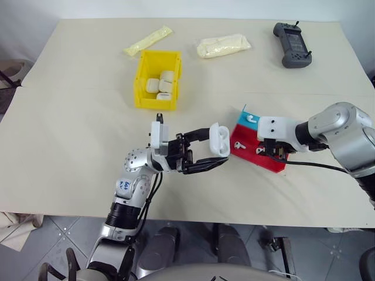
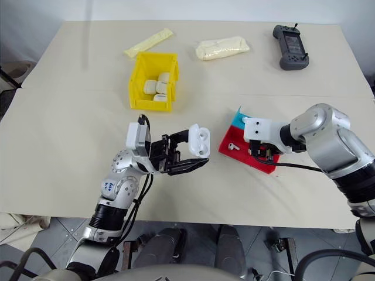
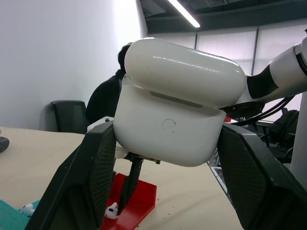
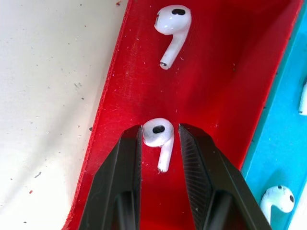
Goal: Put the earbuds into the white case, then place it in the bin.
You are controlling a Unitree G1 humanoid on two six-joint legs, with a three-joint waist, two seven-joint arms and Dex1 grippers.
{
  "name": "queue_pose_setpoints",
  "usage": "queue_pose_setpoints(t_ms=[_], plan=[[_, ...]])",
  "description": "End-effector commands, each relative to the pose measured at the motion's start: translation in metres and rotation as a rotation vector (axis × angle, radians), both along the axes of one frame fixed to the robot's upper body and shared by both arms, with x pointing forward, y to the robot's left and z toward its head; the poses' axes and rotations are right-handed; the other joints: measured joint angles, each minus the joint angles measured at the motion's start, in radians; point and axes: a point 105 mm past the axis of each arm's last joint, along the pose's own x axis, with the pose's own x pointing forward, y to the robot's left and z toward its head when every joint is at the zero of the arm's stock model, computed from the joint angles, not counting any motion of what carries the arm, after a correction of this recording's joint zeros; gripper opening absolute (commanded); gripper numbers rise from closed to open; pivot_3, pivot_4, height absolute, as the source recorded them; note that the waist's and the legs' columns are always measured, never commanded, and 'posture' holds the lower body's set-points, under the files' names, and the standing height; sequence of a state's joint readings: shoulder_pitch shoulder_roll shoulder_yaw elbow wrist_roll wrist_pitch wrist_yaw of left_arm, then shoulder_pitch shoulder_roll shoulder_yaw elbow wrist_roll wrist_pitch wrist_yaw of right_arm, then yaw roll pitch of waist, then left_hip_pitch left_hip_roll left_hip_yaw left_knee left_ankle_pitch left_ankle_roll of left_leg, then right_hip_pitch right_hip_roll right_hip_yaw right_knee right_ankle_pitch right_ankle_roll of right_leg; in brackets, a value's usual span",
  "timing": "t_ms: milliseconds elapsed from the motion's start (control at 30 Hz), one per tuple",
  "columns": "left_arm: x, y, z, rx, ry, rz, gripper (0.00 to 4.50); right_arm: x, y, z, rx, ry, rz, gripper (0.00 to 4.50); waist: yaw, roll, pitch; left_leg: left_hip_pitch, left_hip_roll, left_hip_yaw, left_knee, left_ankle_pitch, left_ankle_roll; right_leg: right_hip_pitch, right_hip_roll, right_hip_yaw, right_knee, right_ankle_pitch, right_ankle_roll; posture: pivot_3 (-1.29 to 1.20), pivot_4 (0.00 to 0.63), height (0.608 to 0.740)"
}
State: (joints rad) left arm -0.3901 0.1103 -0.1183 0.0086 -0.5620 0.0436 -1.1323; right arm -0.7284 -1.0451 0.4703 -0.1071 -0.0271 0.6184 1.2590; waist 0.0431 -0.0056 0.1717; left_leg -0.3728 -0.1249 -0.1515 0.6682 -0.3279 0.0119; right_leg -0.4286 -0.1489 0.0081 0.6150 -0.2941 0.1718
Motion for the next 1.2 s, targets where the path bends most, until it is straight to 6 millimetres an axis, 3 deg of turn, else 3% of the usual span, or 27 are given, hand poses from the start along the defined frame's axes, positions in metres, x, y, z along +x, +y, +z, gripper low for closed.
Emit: queue_pose_setpoints(t_ms=[33,500,633,867,1100,1200], plan=[[-0.003,0.0,0.011,-0.029,-0.043,0.004,2.84,0.001,0.001,0.005,-0.024,-0.022,0.031,1.2,0.0,0.0,0.0,0.0,0.0,0.0,0.0,0.0,0.0,0.0,0.0,0.0,0.0,0.0,0.0,0.0,0.15,0.74],[-0.001,0.004,0.013,-0.032,-0.046,0.023,2.84,0.006,-0.002,-0.001,-0.08,-0.037,0.083,1.2,-0.014,0.0,0.0,0.0,0.0,0.0,0.0,0.0,0.0,0.0,0.0,0.0,0.0,0.0,0.0,0.0,0.15,0.74],[0.0,0.005,0.013,-0.03,-0.046,0.027,2.84,0.008,0.003,-0.002,-0.052,-0.037,0.083,0.51,-0.017,0.0,0.0,0.0,0.0,0.0,0.0,0.0,0.0,0.0,0.0,0.0,0.001,0.0,0.0,0.0,0.15,0.74],[0.003,0.006,0.009,-0.003,-0.007,0.017,2.84,0.004,-0.001,0.011,-0.006,-0.062,0.042,0.51,-0.017,0.0,0.0,0.001,0.0,0.0,0.0,0.0,0.0,0.0,0.0,0.0,0.001,0.0,0.0,0.0,0.15,0.74],[0.008,0.004,0.008,0.009,-0.013,-0.004,2.84,-0.014,0.001,0.057,0.42,-0.135,-0.031,0.51,-0.013,0.0,0.0,0.0,0.0,-0.001,0.0,0.0,0.0,0.0,0.0,0.0,0.0,0.0,0.0,0.0,0.15,0.74],[0.011,0.005,0.001,0.03,-0.021,-0.008,2.84,-0.025,0.014,0.071,0.676,-0.249,0.063,0.51,-0.013,-0.001,0.0,0.001,0.0,-0.001,-0.001,0.0,0.0,0.002,0.0,-0.001,-0.001,0.0,0.0,0.0,0.15,0.74]])
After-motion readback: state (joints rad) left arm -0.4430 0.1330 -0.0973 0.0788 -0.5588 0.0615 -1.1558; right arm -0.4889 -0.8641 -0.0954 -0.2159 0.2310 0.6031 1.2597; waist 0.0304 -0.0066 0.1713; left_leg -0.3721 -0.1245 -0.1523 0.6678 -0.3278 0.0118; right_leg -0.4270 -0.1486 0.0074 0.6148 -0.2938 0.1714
